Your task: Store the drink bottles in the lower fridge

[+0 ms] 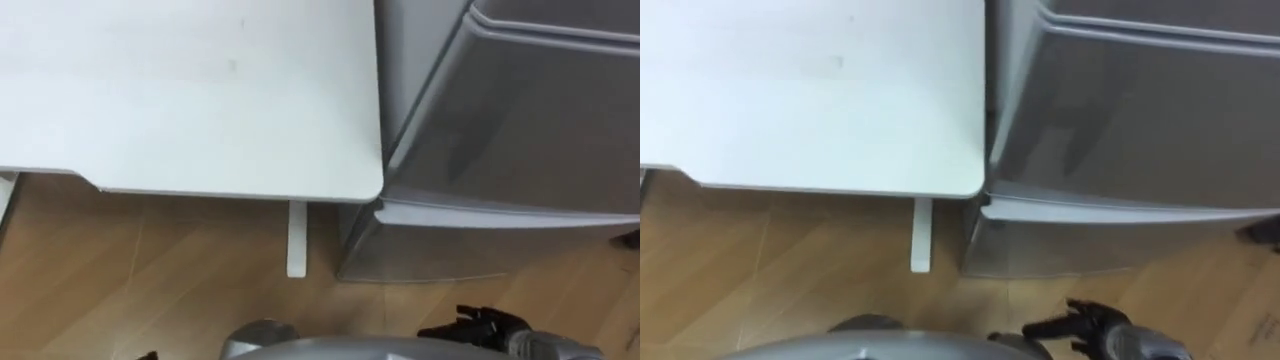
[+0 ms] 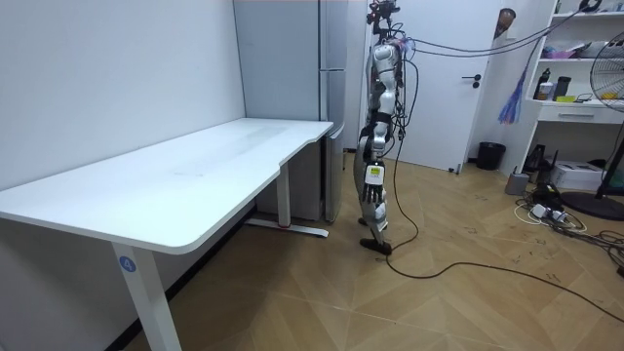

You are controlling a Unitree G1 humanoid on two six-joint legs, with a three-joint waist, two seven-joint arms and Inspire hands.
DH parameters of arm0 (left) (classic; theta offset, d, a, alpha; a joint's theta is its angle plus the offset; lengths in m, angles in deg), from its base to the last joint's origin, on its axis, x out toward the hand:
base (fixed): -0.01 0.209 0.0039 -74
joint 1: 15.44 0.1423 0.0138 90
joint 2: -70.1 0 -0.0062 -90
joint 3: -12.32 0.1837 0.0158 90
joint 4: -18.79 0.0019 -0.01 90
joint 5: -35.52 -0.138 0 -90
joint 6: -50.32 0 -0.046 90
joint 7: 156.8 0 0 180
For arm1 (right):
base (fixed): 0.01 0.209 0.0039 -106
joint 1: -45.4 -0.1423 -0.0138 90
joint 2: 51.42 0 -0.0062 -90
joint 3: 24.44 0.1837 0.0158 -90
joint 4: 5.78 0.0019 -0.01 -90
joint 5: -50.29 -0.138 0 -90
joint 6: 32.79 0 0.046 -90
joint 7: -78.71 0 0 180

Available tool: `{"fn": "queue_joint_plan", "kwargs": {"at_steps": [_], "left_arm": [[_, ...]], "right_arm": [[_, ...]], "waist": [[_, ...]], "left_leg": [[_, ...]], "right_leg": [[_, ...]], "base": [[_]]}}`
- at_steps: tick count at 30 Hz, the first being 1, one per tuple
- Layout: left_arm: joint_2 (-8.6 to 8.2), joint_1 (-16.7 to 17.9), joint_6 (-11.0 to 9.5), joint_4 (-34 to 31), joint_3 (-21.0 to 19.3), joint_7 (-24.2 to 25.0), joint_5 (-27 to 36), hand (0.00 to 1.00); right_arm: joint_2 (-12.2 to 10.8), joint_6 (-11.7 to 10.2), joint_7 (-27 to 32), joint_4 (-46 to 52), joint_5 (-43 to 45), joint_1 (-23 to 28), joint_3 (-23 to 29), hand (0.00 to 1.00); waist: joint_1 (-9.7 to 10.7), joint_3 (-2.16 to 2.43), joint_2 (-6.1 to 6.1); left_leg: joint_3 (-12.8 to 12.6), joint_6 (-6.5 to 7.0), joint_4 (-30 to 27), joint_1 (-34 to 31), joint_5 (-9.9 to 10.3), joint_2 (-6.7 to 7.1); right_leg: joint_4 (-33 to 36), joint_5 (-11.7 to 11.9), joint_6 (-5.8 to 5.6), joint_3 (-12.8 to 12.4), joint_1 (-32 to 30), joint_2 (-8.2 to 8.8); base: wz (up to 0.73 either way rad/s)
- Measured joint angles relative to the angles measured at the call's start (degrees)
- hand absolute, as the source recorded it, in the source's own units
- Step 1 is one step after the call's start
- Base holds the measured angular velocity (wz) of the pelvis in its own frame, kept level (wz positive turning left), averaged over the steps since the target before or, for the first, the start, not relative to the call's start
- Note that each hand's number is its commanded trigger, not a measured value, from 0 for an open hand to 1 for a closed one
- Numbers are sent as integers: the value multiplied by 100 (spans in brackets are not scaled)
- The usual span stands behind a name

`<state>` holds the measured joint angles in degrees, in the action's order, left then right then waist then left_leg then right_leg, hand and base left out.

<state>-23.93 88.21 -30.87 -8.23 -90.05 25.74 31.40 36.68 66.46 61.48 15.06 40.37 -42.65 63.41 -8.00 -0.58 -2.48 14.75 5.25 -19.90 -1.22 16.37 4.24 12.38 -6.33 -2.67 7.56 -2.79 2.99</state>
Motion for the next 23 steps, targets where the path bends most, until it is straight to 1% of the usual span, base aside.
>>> {"fn": "queue_joint_plan", "kwargs": {"at_steps": [1, 3, 5, 6, 7, 8, 9, 10, 11, 12, 13, 15, 19, 20, 21, 23], "left_arm": [[-32, 2, 19, 7, -79, -32, 0, 0], [-70, 4, 26, 16, -107, -71, -20, 0], [-106, -8, 26, 83, -105, -65, -58, 0], [-130, -12, 29, 121, -106, -65, -85, 0], [-180, -11, 51, 125, -114, -65, -188, 0], [-211, -10, 69, 120, -103, -65, -248, 0], [-257, -8, 120, 111, -87, -57, -285, 0], [-269, -6, 165, 103, -79, -46, -285, 0], [-269, -18, 179, 103, -79, -45, -287, 0], [-268, -52, 187, 96, -58, -34, -296, 0], [-275, -82, 183, 96, -33, -15, -309, 0], [-298, -87, 176, 85, -38, 18, -376, 0], [-329, -84, 188, -91, -86, 13, -574, 0], [-331, -84, 187, -117, -86, 11, -574, 0], [-337, -100, 180, -119, -86, 6, -570, 0], [-355, -124, 164, -118, -86, -38, -567, 0]], "right_arm": [[-12, -50, 21, -5, 26, 6, 27, 0], [-32, -95, 53, -8, 94, 9, 57, 0], [-55, -113, 97, -36, 114, 22, 69, 0], [-72, -113, 109, -41, 114, 24, 83, 0], [-75, -116, 110, -90, 111, 27, 104, 0], [-75, -113, 113, -117, 110, 27, 122, 0], [-96, -112, 123, -151, 88, 28, 135, 0], [-128, -113, 127, -145, 45, 34, 138, 0], [-146, -113, 127, -138, 35, 34, 158, 0], [-179, -114, 131, -119, 33, 34, 182, 0], [-204, -119, 133, -91, 33, 54, 222, 0], [-208, -179, 147, -98, 41, 80, 236, 0], [-265, -230, 164, -210, 42, 106, 471, 0], [-277, -235, 171, -212, 42, 107, 478, 0], [-291, -246, 188, -213, 43, 107, 539, 0], [-322, -307, 256, -213, 60, 126, 582, 0]], "waist": [[8, -7, 8], [6, -19, 14], [6, -18, 26], [17, -19, 16], [18, -9, -7], [26, -14, 7], [92, -24, 15], [176, -15, -1], [211, -7, -10], [305, -1, -24], [353, 3, -21], [343, 19, -3], [382, 39, -8], [393, 39, -9], [421, 29, 7], [447, 24, 22]], "left_leg": [[8, -23, 38, 15, 13, -41], [32, -48, 98, 81, 26, -90], [75, -100, 102, 101, 55, -136], [100, -127, 98, 97, 70, -163], [112, -165, 84, 89, 91, -186], [92, -194, 60, 74, 108, -202], [89, -234, 22, 46, 135, -228], [67, -266, -8, 1, 153, -234], [50, -283, -39, -37, 163, -238], [-39, -322, -125, -141, 186, -270], [-200, -324, -140, -162, 186, -311], [-439, -341, -93, -121, 180, -379], [-540, -419, 26, -93, 120, -407], [-541, -420, 47, -83, 109, -407], [-560, -423, 96, -40, 94, -408], [-639, -421, 178, 47, 75, -425]], "right_leg": [[2, -37, 45, 49, 0, -26], [2, -92, 83, 47, 43, -75], [16, -142, 120, 58, 67, -127], [28, -167, 148, 128, 67, -152], [29, -192, 175, 188, 74, -170], [28, -200, 185, 210, 85, -186], [27, -232, 204, 279, 114, -206], [27, -278, 224, 379, 133, -212], [26, -300, 235, 417, 133, -222], [23, -350, 256, 527, 142, -228], [25, -383, 271, 565, 163, -242], [23, -403, 293, 611, 201, -253], [15, -418, 315, 671, 205, -244], [14, -418, 316, 669, 205, -243], [11, -418, 316, 648, 218, -242], [6, -417, 318, 597, 241, -244]], "base": [[0], [3], [9], [8], [9], [21], [34], [41], [52], [56], [48], [18], [9], [0], [-11], [-14]]}}
